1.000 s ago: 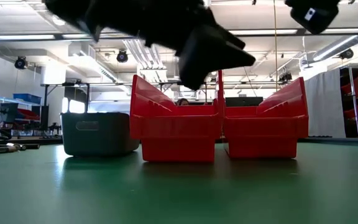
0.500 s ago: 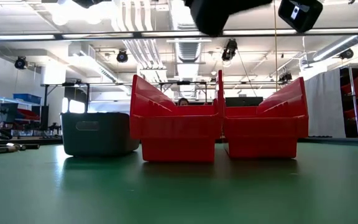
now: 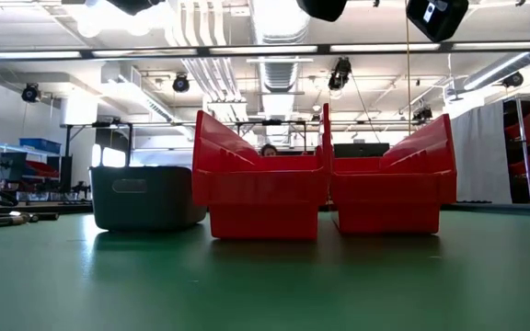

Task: Sort batteries
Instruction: Put the silver battery into the gray bin

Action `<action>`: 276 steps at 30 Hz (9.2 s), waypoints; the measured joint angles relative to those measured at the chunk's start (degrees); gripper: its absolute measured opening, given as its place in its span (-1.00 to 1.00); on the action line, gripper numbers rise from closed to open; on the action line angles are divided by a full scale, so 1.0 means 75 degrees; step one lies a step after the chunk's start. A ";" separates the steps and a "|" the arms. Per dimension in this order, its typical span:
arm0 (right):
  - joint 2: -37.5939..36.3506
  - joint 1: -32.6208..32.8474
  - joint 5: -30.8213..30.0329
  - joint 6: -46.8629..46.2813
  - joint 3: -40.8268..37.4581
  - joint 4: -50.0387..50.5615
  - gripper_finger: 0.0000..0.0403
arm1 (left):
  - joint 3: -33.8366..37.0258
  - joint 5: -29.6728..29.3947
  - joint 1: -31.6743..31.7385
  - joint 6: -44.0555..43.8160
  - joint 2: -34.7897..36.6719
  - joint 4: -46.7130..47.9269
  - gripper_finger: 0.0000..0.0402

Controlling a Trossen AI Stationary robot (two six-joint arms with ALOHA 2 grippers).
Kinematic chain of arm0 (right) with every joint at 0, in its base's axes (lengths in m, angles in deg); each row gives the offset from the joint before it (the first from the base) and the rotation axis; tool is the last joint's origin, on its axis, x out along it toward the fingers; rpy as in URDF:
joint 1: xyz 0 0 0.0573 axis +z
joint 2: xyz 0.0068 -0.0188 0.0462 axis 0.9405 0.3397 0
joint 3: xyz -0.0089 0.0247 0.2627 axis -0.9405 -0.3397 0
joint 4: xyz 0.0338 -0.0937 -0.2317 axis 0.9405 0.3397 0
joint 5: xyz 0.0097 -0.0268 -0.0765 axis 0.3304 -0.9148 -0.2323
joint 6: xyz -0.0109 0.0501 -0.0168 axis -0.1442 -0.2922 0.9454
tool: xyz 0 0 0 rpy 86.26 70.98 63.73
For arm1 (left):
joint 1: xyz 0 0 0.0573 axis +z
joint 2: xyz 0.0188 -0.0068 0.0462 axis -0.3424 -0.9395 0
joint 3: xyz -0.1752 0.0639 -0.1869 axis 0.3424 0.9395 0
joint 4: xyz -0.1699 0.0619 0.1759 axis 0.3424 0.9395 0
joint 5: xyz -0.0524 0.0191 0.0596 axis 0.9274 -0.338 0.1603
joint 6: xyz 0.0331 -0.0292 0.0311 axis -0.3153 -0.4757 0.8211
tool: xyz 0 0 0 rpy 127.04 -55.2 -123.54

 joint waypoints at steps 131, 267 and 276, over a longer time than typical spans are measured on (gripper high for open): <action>0.6388 0.3897 -0.4069 -0.9735 0.1018 0.5501 -0.40 | 0.4232 0.2763 0.0273 -0.5181 0.3866 -0.0735 -0.27; 0.4660 0.4050 -0.6606 0.1028 0.4530 0.0991 -0.86 | -0.1113 0.2686 -0.1128 -0.5165 -0.1346 -0.3046 -0.54; 0.4660 0.4103 -0.6787 0.1889 0.4654 0.0445 -0.86 | -0.1107 0.3078 -0.1106 -0.5134 -0.1349 -0.3445 -0.37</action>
